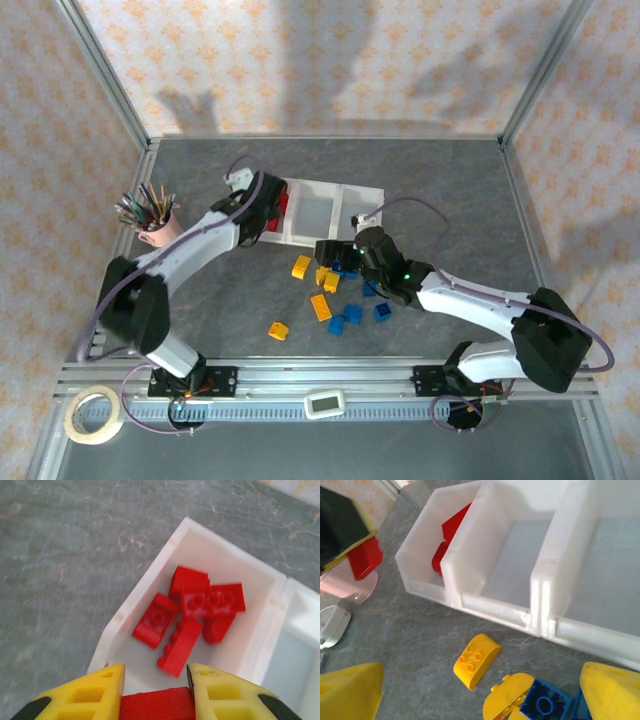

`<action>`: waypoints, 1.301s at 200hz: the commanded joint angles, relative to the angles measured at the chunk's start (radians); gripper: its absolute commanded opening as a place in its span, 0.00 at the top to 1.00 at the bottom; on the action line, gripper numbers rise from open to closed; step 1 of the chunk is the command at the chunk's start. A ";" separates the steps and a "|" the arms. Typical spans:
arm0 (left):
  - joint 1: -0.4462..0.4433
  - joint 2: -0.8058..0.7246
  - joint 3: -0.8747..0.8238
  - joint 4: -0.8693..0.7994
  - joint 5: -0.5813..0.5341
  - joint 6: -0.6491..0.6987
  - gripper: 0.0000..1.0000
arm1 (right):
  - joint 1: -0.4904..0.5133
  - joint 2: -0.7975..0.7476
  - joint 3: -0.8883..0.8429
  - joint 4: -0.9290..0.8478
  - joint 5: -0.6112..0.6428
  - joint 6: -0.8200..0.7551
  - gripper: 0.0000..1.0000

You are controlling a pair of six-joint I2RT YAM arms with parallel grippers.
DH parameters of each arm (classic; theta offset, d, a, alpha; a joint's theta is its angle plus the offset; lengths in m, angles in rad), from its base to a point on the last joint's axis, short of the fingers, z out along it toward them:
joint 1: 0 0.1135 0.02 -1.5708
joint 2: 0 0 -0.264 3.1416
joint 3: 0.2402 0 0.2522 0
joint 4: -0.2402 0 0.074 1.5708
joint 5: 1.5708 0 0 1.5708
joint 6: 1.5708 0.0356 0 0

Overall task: Sort the legos into containers by color
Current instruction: Place the lego in the container, then pick up the lego from the bottom-center of the table.

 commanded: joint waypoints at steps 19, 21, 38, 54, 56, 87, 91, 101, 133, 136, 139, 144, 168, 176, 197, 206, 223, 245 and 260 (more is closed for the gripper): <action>0.045 0.235 0.230 0.002 -0.047 0.132 0.64 | -0.021 -0.027 0.023 -0.034 0.058 -0.015 0.00; 0.046 0.243 0.238 0.000 -0.052 0.132 0.63 | -0.021 -0.028 0.024 -0.036 0.059 -0.018 0.00; 0.048 0.277 0.265 0.007 -0.071 0.171 0.56 | -0.022 -0.029 0.034 -0.054 0.064 -0.036 0.00; 0.056 0.283 0.274 0.009 -0.061 0.177 0.50 | -0.022 -0.030 0.041 -0.062 0.058 -0.056 0.00; 0.057 0.283 0.276 0.009 -0.061 0.178 0.49 | -0.022 -0.029 0.041 -0.064 0.058 -0.058 0.00; 0.059 0.255 0.281 -0.007 -0.064 0.184 0.41 | -0.022 -0.013 0.073 -0.096 0.033 -0.094 0.00; 0.060 0.245 0.278 -0.007 -0.058 0.184 0.40 | -0.022 -0.011 0.077 -0.100 0.029 -0.099 0.00; 0.059 0.215 0.261 0.000 -0.041 0.186 0.38 | -0.020 -0.006 0.084 -0.109 0.023 -0.108 0.00; 0.055 0.079 0.158 0.005 0.016 0.180 0.34 | 0.007 0.029 0.113 -0.137 -0.019 -0.147 0.00; 0.052 0.064 0.144 0.005 0.022 0.177 0.34 | 0.013 0.031 0.118 -0.142 -0.020 -0.153 0.00; 0.051 0.048 0.129 0.004 0.030 0.174 0.33 | 0.021 0.038 0.123 -0.147 -0.020 -0.159 0.00; 0.046 0.024 0.104 0.006 0.042 0.169 0.33 | 0.033 0.044 0.133 -0.157 -0.017 -0.168 0.00; 0.025 -0.125 -0.038 0.015 0.076 0.147 0.28 | 0.107 0.093 0.181 -0.222 -0.001 -0.198 0.00; 0.021 -0.175 -0.086 0.015 0.091 0.144 0.27 | 0.129 0.109 0.191 -0.235 -0.001 -0.197 0.00; 0.019 -0.314 -0.208 0.008 0.142 0.105 0.22 | 0.195 0.138 0.193 -0.244 -0.012 -0.218 0.00; 0.018 -0.370 -0.264 0.012 0.176 0.093 0.20 | 0.224 0.147 0.184 -0.236 -0.026 -0.240 0.00; 0.018 -0.476 -0.351 0.003 0.242 0.068 0.14 | 0.269 0.171 0.180 -0.242 -0.034 -0.262 0.01; 0.019 -0.583 -0.436 -0.037 0.302 0.045 0.08 | 0.330 0.209 0.175 -0.231 -0.026 -0.281 0.05; 0.018 -0.641 -0.477 -0.067 0.331 0.026 0.03 | 0.371 0.232 0.164 -0.202 -0.016 -0.291 0.07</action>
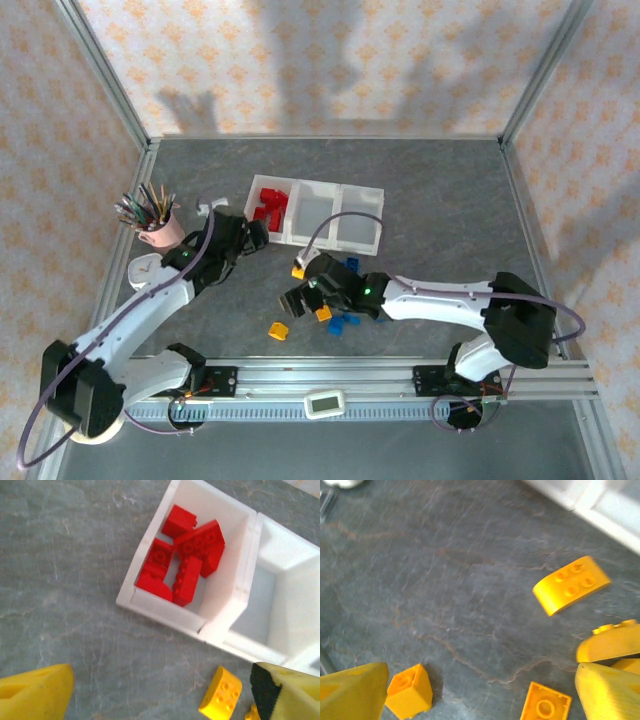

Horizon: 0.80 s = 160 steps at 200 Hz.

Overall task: Sort the legos into containers by color
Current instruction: Pick up the lego from the bottom-center of the table.

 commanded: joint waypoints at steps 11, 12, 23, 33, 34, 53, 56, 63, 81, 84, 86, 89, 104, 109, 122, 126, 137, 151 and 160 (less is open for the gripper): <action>-0.005 -0.116 -0.081 -0.088 0.090 -0.071 0.01 | 0.076 0.044 -0.021 0.036 0.000 -0.057 0.08; -0.005 -0.120 -0.083 -0.090 0.090 -0.073 0.01 | 0.078 0.045 -0.022 0.039 0.000 -0.058 0.08; -0.004 -0.156 -0.109 -0.099 0.109 -0.086 0.01 | 0.104 0.058 -0.028 0.060 0.003 -0.075 0.10; -0.003 -0.185 -0.129 -0.104 0.123 -0.103 0.01 | 0.124 0.072 -0.029 0.077 0.016 -0.087 0.10; -0.003 -0.186 -0.130 -0.105 0.124 -0.104 0.01 | 0.126 0.073 -0.029 0.079 0.017 -0.088 0.10; -0.005 -0.227 -0.158 -0.117 0.141 -0.135 0.01 | 0.151 0.111 -0.018 0.096 0.047 -0.093 0.11; -0.004 -0.232 -0.163 -0.118 0.144 -0.139 0.01 | 0.154 0.119 -0.015 0.096 0.052 -0.094 0.11; -0.004 -0.244 -0.170 -0.121 0.148 -0.146 0.01 | 0.165 0.137 -0.006 0.094 0.069 -0.099 0.11; -0.004 -0.270 -0.180 -0.136 0.141 -0.167 0.01 | 0.194 0.183 0.017 0.093 0.106 -0.120 0.11; -0.004 -0.275 -0.181 -0.138 0.140 -0.170 0.01 | 0.198 0.190 0.019 0.093 0.115 -0.122 0.11; -0.004 -0.278 -0.181 -0.139 0.138 -0.172 0.01 | 0.201 0.195 0.021 0.094 0.119 -0.123 0.11; -0.003 -0.283 -0.181 -0.142 0.137 -0.176 0.01 | 0.204 0.202 0.024 0.094 0.125 -0.124 0.11; -0.004 -0.305 -0.185 -0.144 0.132 -0.183 0.01 | 0.207 0.236 0.040 0.091 0.139 -0.125 0.13; -0.002 -0.311 -0.186 -0.147 0.126 -0.185 0.01 | 0.208 0.246 0.046 0.092 0.142 -0.123 0.14; -0.003 -0.320 -0.181 -0.158 0.107 -0.190 0.01 | 0.209 0.264 0.056 0.099 0.146 -0.124 0.17; -0.002 -0.322 -0.180 -0.160 0.104 -0.189 0.01 | 0.209 0.269 0.059 0.100 0.148 -0.123 0.18; -0.002 -0.324 -0.178 -0.166 0.096 -0.191 0.01 | 0.212 0.285 0.067 0.102 0.159 -0.124 0.21; -0.002 -0.326 -0.177 -0.167 0.094 -0.194 0.01 | 0.214 0.301 0.072 0.102 0.165 -0.127 0.26; -0.002 -0.325 -0.178 -0.166 0.093 -0.194 0.01 | 0.214 0.308 0.073 0.105 0.163 -0.129 0.29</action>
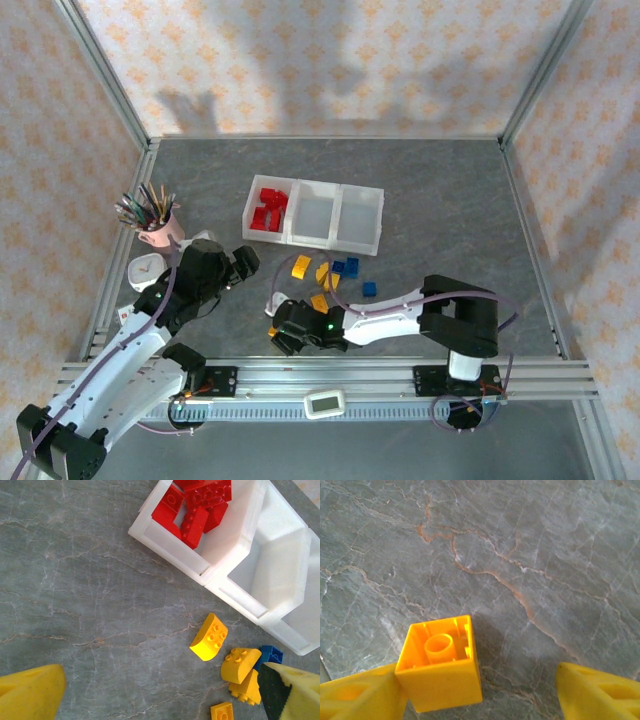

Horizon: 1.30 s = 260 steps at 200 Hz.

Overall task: Sort the legos into containers by color
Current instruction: Pick up the lego from the bottom-center of the table, then place the lego in the container.

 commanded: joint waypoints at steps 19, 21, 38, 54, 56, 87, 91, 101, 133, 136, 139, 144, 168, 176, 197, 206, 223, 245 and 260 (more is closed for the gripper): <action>-0.003 -0.012 -0.005 -0.038 -0.034 -0.024 0.01 | 0.007 0.042 0.035 0.025 0.047 -0.015 0.36; -0.003 -0.014 -0.005 -0.037 -0.035 -0.025 0.01 | 0.007 0.044 0.036 0.025 0.047 -0.015 0.37; -0.002 -0.018 -0.007 -0.038 -0.038 -0.027 0.01 | 0.008 0.059 0.043 0.023 0.045 -0.013 0.40; -0.003 -0.020 -0.010 -0.036 -0.039 -0.027 0.01 | 0.008 0.063 0.045 0.024 0.045 -0.014 0.44; -0.003 -0.020 -0.010 -0.036 -0.039 -0.028 0.01 | 0.008 0.061 0.043 0.024 0.045 -0.014 0.44; -0.002 -0.019 -0.014 -0.029 -0.037 -0.032 0.01 | 0.007 0.038 0.041 0.036 0.044 -0.011 0.58; -0.003 -0.019 -0.013 -0.028 -0.038 -0.033 0.01 | 0.007 0.032 0.041 0.035 0.046 -0.009 0.59; -0.002 -0.020 -0.013 -0.025 -0.038 -0.033 0.01 | 0.007 0.015 0.039 0.041 0.049 -0.008 0.64; -0.002 -0.020 0.008 -0.013 -0.040 -0.026 0.01 | -0.017 -0.054 0.041 0.031 0.056 0.017 0.66; -0.003 -0.020 0.011 -0.011 -0.041 -0.025 0.01 | -0.023 -0.063 0.043 0.029 0.054 0.020 0.67; -0.003 -0.019 0.013 -0.011 -0.042 -0.024 0.01 | -0.028 -0.070 0.044 0.026 0.055 0.025 0.67; -0.003 -0.017 0.019 -0.009 -0.044 -0.022 0.01 | -0.040 -0.085 0.045 0.021 0.050 0.032 0.67; -0.002 -0.004 0.053 0.003 -0.054 -0.006 0.01 | -0.108 -0.149 0.062 -0.018 0.029 0.061 0.67; -0.002 0.003 0.063 0.008 -0.060 0.000 0.01 | -0.131 -0.167 0.071 -0.036 0.036 0.063 0.67; -0.002 0.032 0.097 0.038 -0.063 0.021 0.01 | -0.205 -0.198 0.108 -0.093 0.066 0.072 0.67; -0.002 0.049 0.116 0.053 -0.067 0.030 0.01 | -0.248 -0.202 0.127 -0.116 0.067 0.078 0.68; -0.002 0.085 0.154 0.088 -0.052 0.046 0.01 | -0.324 -0.188 0.167 -0.151 0.077 0.086 0.68; -0.002 0.137 0.184 0.147 -0.038 0.069 0.01 | -0.415 -0.138 0.239 -0.191 0.112 0.095 0.68; -0.001 0.176 0.200 0.171 -0.044 0.080 0.01 | -0.462 -0.092 0.292 -0.204 0.109 0.095 0.67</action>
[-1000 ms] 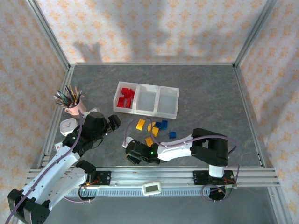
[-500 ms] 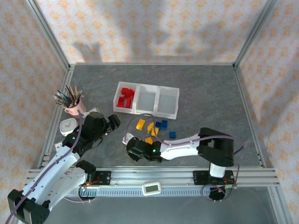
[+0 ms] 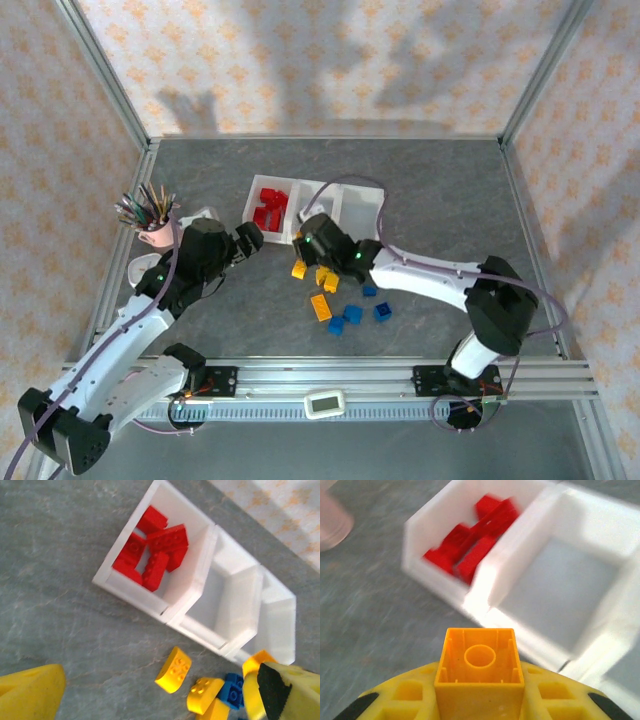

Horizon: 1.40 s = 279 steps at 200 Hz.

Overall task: Sort the legos into containers by color
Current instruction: Place the lego in the container, then pick up the lego from the center of the table.

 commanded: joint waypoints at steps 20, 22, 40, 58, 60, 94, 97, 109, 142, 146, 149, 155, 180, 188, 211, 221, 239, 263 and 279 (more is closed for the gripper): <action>0.000 0.094 0.052 0.123 -0.001 0.058 0.01 | -0.104 0.130 0.151 -0.074 0.058 0.002 0.66; 0.001 0.098 0.052 0.128 0.000 0.060 0.01 | -0.108 0.140 0.159 -0.075 0.060 0.001 0.66; 0.001 0.137 0.058 0.154 0.001 0.071 0.01 | -0.143 0.214 0.234 -0.086 0.078 -0.015 0.65; 0.002 0.163 0.059 0.173 -0.008 0.076 0.01 | -0.172 0.290 0.311 -0.107 0.086 -0.028 0.63; 0.002 0.165 0.059 0.175 -0.008 0.075 0.01 | -0.176 0.298 0.319 -0.108 0.089 -0.029 0.62; 0.003 0.176 0.049 0.194 -0.012 0.079 0.01 | -0.194 0.383 0.419 -0.129 0.117 -0.050 0.52; 0.004 0.176 0.047 0.194 -0.014 0.079 0.01 | -0.194 0.387 0.426 -0.133 0.116 -0.052 0.50; 0.004 0.172 0.042 0.197 -0.014 0.078 0.01 | -0.194 0.390 0.448 -0.141 0.114 -0.054 0.46; 0.004 0.149 0.041 0.187 -0.005 0.079 0.01 | -0.193 0.321 0.416 -0.149 0.060 -0.043 0.43; 0.004 0.146 0.040 0.186 -0.004 0.078 0.01 | -0.191 0.305 0.407 -0.146 0.048 -0.037 0.43; 0.003 0.141 0.038 0.185 -0.004 0.079 0.01 | -0.190 0.294 0.392 -0.146 0.042 -0.033 0.43; 0.004 0.131 0.033 0.181 -0.003 0.079 0.01 | -0.186 0.274 0.367 -0.144 0.034 -0.025 0.42; 0.004 0.086 0.004 0.168 0.002 0.076 0.01 | -0.162 0.207 0.287 -0.156 0.008 0.022 0.41; 0.004 0.073 -0.008 0.162 0.007 0.076 0.01 | -0.151 0.196 0.271 -0.174 0.009 0.044 0.40; 0.005 0.035 -0.034 0.142 0.022 0.075 0.01 | -0.103 0.159 0.210 -0.196 0.031 0.120 0.38; 0.004 0.022 -0.047 0.132 0.026 0.072 0.01 | -0.084 0.140 0.186 -0.203 0.044 0.157 0.37; 0.005 -0.002 -0.072 0.116 0.030 0.072 0.01 | -0.049 0.122 0.153 -0.221 0.076 0.229 0.35; 0.005 -0.029 -0.095 0.091 0.032 0.066 0.01 | 0.003 0.122 0.123 -0.240 0.115 0.329 0.33; 0.005 -0.054 -0.114 0.084 0.026 0.059 0.01 | 0.050 0.137 0.108 -0.242 0.147 0.381 0.30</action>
